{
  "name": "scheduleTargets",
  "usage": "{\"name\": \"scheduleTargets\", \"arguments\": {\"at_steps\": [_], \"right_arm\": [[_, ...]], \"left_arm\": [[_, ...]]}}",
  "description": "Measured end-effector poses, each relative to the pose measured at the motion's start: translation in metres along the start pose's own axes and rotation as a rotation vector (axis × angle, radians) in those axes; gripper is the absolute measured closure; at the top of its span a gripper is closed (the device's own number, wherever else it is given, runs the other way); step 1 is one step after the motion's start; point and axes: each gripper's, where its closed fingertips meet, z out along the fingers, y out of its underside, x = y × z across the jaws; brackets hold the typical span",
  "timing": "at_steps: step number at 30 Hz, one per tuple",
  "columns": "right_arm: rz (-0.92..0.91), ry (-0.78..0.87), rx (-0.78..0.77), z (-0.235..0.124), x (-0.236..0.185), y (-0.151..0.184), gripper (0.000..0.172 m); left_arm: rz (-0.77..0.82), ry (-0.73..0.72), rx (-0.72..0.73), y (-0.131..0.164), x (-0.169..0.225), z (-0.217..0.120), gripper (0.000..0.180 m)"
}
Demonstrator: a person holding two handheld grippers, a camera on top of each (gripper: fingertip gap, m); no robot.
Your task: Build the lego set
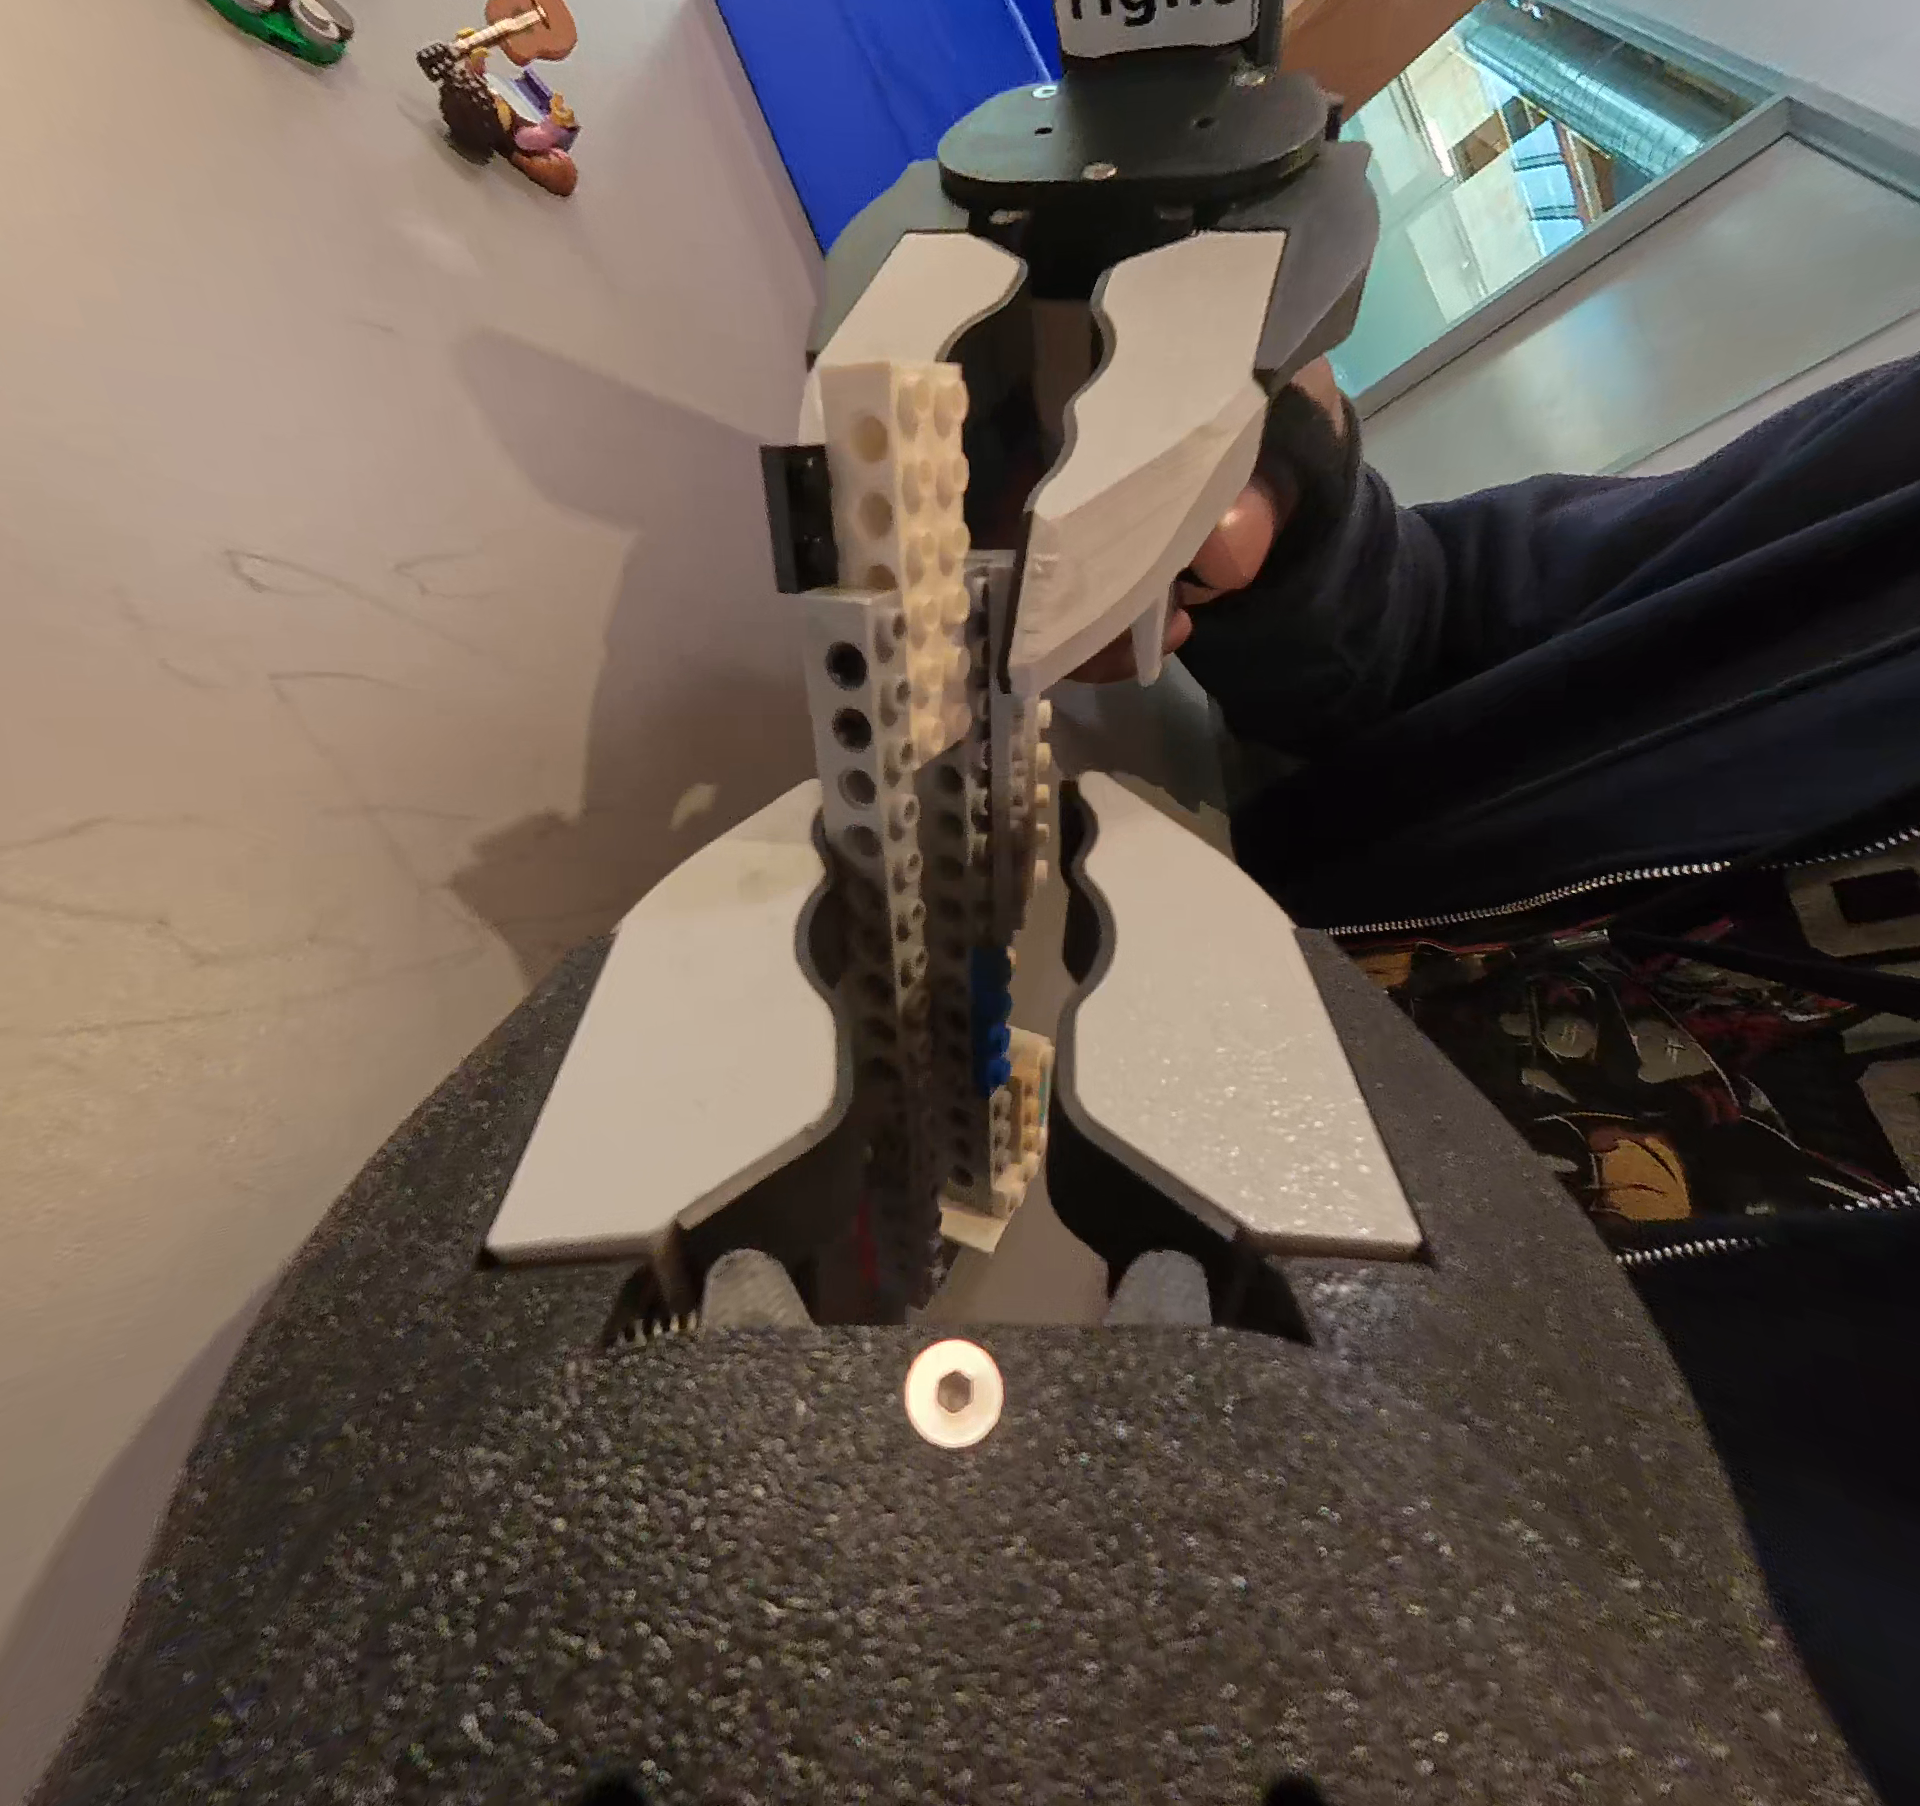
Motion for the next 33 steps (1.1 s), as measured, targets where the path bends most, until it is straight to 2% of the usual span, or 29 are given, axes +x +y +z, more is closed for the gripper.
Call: {"name": "scheduleTargets", "arguments": {"at_steps": [3, 4, 14, 16, 19, 21, 26, 33], "right_arm": [[-0.015, -0.005, -0.004, 0.000, -0.002, -0.007, 0.150], [-0.016, -0.004, 0.000, 0.001, -0.002, -0.010, 0.150], [-0.042, -0.031, 0.039, 0.008, -0.009, -0.025, 0.149], [-0.054, -0.030, 0.060, 0.008, -0.010, -0.027, 0.144], [-0.080, -0.043, 0.140, 0.003, -0.014, -0.034, 0.125], [-0.110, -0.073, 0.199, -0.003, -0.019, -0.038, 0.123], [-0.222, -0.071, 0.197, 0.000, -0.022, -0.033, 0.126], [-0.320, -0.167, 0.265, -0.004, -0.040, -0.034, 0.147]], "left_arm": [[-0.017, 0.014, 0.039, -0.006, -0.001, -0.002, 0.152], [-0.015, 0.033, 0.060, -0.009, 0.002, -0.004, 0.161], [-0.009, 0.041, 0.177, -0.022, 0.004, -0.014, 0.162], [0.000, 0.046, 0.188, -0.023, 0.006, -0.016, 0.162], [0.029, 0.040, 0.207, -0.025, 0.006, -0.019, 0.163], [0.049, 0.041, 0.228, -0.028, 0.007, -0.022, 0.163], [0.129, 0.042, 0.255, -0.032, 0.010, -0.027, 0.162], [0.262, 0.047, 0.262, -0.033, 0.021, -0.026, 0.163]]}}
